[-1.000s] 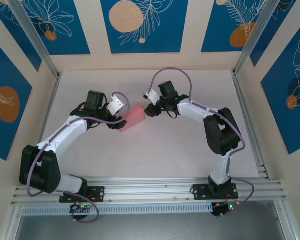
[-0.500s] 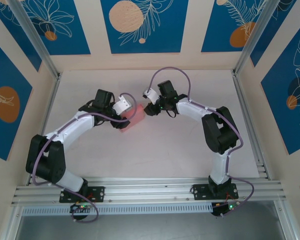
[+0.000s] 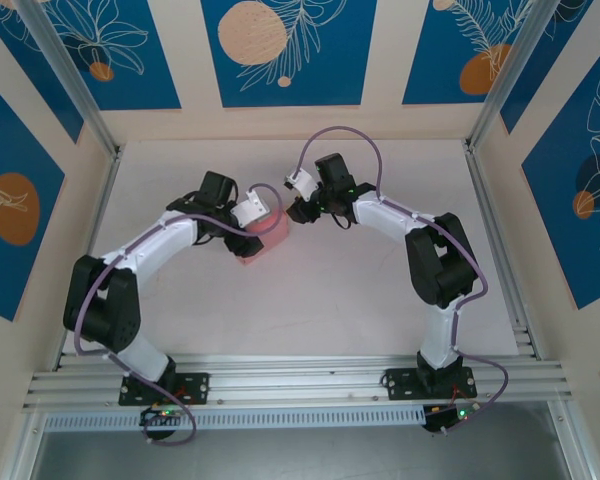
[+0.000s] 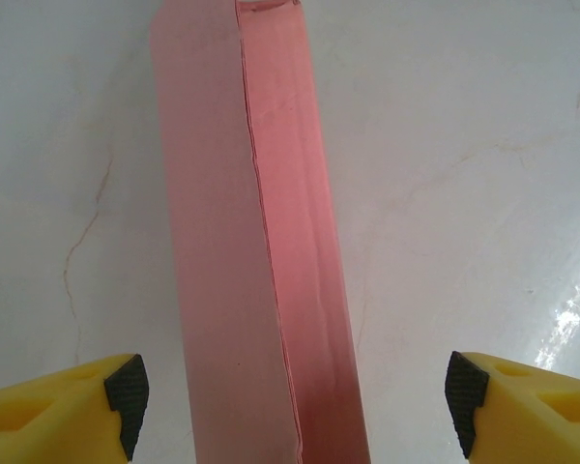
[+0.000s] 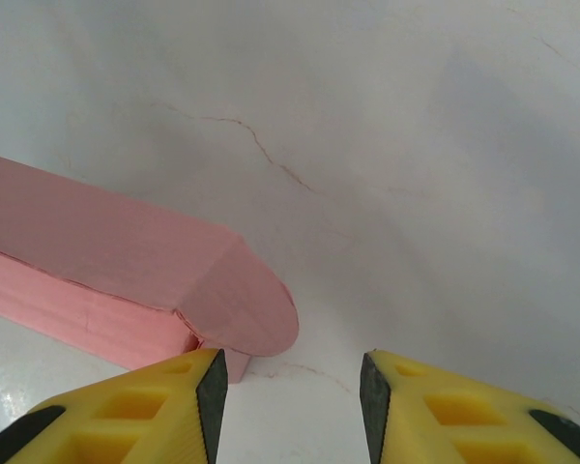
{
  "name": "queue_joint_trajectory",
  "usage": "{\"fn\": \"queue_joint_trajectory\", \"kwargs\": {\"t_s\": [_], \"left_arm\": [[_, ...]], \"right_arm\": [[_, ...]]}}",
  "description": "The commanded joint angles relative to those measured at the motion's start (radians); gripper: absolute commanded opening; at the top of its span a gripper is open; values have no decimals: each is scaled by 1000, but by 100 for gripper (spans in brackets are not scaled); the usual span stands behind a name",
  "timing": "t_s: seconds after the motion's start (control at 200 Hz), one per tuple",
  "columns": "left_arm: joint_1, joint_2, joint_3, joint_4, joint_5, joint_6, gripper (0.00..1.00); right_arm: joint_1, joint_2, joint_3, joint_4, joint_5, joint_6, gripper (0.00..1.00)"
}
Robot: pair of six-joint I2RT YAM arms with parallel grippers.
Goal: Fold the paper box
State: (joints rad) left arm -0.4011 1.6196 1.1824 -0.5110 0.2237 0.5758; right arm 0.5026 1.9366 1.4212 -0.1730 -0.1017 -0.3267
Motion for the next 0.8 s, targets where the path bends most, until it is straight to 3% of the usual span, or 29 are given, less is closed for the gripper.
{"fn": "queue_joint_trajectory", "kwargs": {"t_s": [0.0,0.125,0.37,0.43,0.795], "left_arm": [[-19,56,51,-89,-43,40,79],[-25,93,84,-119,-71,59,69],[-27,133,118,-145,-80,108,63],[-27,138,120,-147,-79,123,57],[-27,170,173,-189,-78,183,56]], "right_arm": [[-11,1,14,-7,-24,-18,43],[-16,-10,-6,0,-47,-25,41],[-21,-18,-22,0,-87,-55,41],[-20,-19,-26,4,-93,-64,41],[-21,17,8,-5,-85,-94,41]]}}
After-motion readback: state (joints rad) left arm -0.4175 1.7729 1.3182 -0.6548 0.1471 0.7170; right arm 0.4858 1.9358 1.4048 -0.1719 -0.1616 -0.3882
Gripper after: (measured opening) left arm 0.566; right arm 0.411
